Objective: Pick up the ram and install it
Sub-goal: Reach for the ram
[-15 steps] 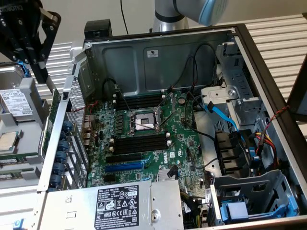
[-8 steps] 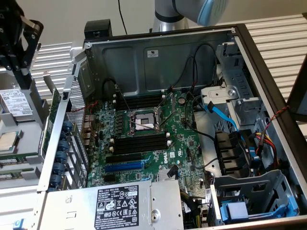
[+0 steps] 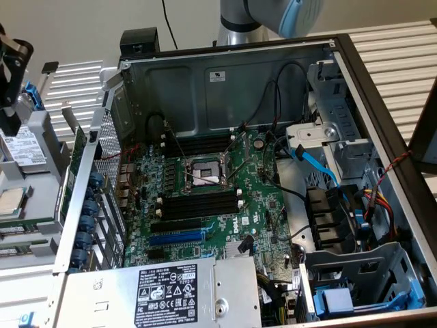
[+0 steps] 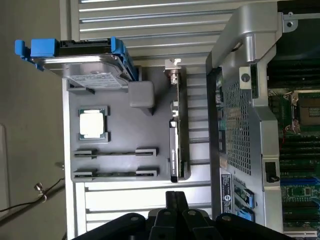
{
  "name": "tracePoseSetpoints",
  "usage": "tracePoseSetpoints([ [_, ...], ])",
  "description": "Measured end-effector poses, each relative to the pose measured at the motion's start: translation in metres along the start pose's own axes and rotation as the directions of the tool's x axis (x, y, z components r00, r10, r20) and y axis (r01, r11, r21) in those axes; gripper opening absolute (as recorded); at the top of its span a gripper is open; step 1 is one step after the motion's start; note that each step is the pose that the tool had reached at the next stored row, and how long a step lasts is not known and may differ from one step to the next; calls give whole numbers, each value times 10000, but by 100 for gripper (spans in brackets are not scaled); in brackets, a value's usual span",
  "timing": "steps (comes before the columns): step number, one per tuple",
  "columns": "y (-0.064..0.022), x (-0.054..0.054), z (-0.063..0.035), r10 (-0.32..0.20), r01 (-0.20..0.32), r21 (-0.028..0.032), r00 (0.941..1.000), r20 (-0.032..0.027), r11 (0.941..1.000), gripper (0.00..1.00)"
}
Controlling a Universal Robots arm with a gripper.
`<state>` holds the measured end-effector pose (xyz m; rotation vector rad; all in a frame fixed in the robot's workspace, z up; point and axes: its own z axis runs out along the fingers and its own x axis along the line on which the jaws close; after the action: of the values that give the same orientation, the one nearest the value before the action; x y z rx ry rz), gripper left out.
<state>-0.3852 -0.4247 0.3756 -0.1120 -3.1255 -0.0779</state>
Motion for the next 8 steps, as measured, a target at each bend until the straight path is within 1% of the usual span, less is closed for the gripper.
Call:
tracePoseSetpoints([
  [8, -27, 357, 19, -1, 1, 1, 10000, -3, 10000, 11],
])
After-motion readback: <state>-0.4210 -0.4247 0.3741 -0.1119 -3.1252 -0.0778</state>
